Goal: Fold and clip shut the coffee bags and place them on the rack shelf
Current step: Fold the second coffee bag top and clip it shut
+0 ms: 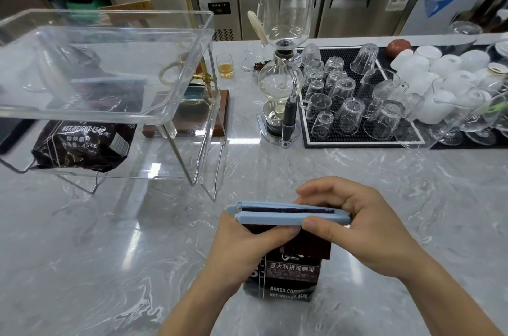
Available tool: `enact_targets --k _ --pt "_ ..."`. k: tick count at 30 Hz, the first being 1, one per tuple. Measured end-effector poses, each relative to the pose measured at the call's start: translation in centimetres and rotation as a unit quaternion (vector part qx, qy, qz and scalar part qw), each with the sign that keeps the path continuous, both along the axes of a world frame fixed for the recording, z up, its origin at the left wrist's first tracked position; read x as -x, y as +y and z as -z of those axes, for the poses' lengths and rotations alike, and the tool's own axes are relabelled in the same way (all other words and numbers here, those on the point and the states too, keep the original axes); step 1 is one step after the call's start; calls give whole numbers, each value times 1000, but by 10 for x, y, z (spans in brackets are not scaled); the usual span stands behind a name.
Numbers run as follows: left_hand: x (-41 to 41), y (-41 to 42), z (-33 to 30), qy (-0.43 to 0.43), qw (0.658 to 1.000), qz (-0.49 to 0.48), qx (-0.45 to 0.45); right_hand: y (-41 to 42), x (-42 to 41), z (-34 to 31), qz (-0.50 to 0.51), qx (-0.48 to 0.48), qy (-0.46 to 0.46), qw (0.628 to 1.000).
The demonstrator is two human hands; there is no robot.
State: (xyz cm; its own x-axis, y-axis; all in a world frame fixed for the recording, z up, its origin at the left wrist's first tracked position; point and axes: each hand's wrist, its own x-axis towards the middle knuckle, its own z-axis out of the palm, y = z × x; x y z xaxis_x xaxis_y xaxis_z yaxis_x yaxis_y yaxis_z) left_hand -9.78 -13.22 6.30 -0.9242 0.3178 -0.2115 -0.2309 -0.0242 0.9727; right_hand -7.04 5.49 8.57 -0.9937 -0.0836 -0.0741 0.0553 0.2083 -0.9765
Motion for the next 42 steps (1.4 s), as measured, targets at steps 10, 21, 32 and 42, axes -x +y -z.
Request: enact_targets --k 10,21,32,42 --pt "1 -1 1 -10 1000 6 3 -4 6 -2 -19 -26 -15 999" --pt "3 0 2 -60 998 12 -1 -8 11 -2 -37 -36 -4 999" --pt "4 -2 6 -49 998 38 17 -20 18 6 -34 11 46 998" --pt "5 -2 9 -43 998 37 15 -23 21 9 -39 -4 59 998"
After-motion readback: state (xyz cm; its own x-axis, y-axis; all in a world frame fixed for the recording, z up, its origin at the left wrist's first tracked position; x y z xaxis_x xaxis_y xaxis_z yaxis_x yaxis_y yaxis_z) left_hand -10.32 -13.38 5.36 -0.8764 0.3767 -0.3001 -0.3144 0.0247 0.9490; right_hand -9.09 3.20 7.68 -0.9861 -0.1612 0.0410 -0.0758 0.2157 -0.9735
